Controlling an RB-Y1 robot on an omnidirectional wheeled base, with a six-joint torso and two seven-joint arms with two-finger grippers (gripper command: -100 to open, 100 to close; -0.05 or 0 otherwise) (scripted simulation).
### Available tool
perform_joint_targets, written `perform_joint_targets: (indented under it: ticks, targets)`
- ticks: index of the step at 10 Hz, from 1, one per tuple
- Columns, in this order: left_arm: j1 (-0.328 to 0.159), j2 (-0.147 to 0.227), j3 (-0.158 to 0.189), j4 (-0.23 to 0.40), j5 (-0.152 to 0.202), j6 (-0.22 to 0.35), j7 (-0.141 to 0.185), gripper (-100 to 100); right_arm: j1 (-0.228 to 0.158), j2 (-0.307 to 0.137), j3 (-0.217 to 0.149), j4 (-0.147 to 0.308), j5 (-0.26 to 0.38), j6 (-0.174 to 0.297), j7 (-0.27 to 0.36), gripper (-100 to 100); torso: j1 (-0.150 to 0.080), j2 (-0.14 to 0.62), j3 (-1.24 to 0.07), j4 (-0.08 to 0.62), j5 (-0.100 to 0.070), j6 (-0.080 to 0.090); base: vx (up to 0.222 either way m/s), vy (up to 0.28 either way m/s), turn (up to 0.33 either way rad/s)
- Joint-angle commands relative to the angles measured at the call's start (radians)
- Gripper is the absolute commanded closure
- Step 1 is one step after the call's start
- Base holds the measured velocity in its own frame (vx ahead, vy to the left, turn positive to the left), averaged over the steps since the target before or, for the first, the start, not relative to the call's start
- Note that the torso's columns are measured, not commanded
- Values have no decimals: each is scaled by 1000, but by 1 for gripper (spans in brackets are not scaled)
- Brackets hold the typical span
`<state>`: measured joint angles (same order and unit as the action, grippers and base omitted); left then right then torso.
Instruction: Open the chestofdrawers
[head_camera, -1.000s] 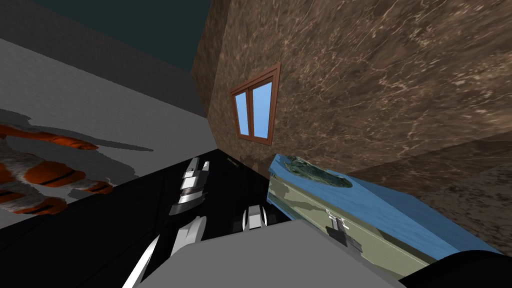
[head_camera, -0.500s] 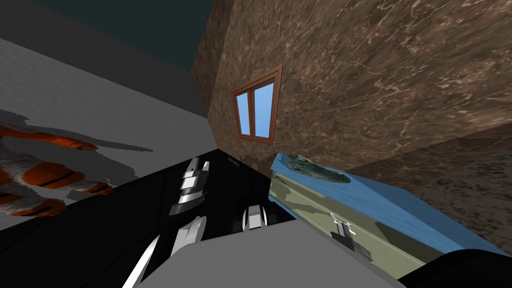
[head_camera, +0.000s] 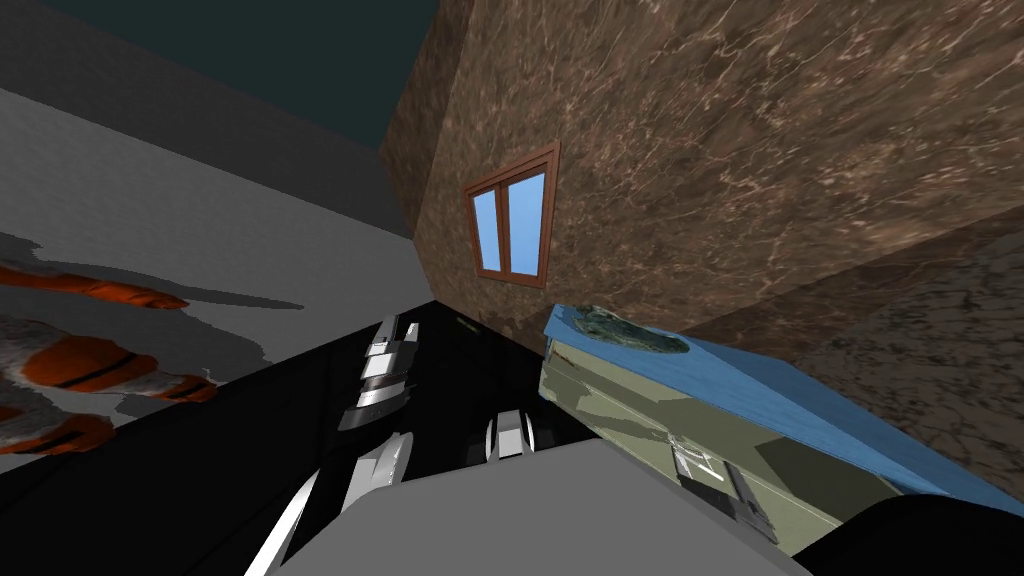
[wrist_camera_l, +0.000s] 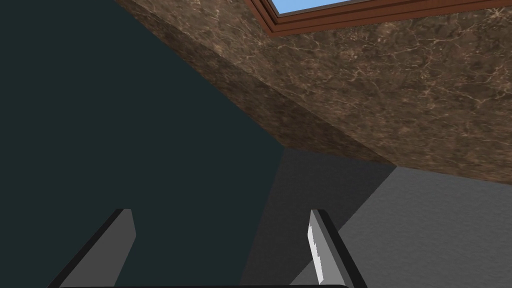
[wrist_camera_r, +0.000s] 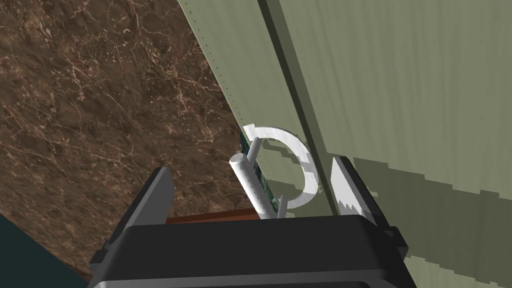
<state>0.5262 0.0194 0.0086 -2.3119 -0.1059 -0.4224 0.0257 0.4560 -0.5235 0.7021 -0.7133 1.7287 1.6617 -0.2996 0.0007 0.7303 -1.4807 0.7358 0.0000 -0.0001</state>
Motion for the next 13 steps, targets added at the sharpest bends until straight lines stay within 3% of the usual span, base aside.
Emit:
perform_joint_targets:
  ticks: [1,6,7,8,13]
  targets:
    - [0,0,0,0,0,0,0,0,43,-59,-13,-15,-3,-4,-58,-100,1,3,1,1,2,0,112,97,-46]
    - [0,0,0,0,0,0,0,0,136,-187,-38,-88,-10,-18,-139,-100,1,9,5,3,2,0,78,105,-50]
    - [0,0,0,0,0,0,0,0,130,-172,-32,-91,-10,-23,-121,-100,6,9,3,4,7,-1,23,33,-33]
    - [0,0,0,0,0,0,0,0,135,-174,-33,-95,-11,-28,-120,0,6,9,4,4,6,-2,0,0,0]
    - [0,0,0,0,0,0,0,0,137,-169,-28,-93,-11,-37,-119,0,2,8,4,2,3,0,0,0,0]
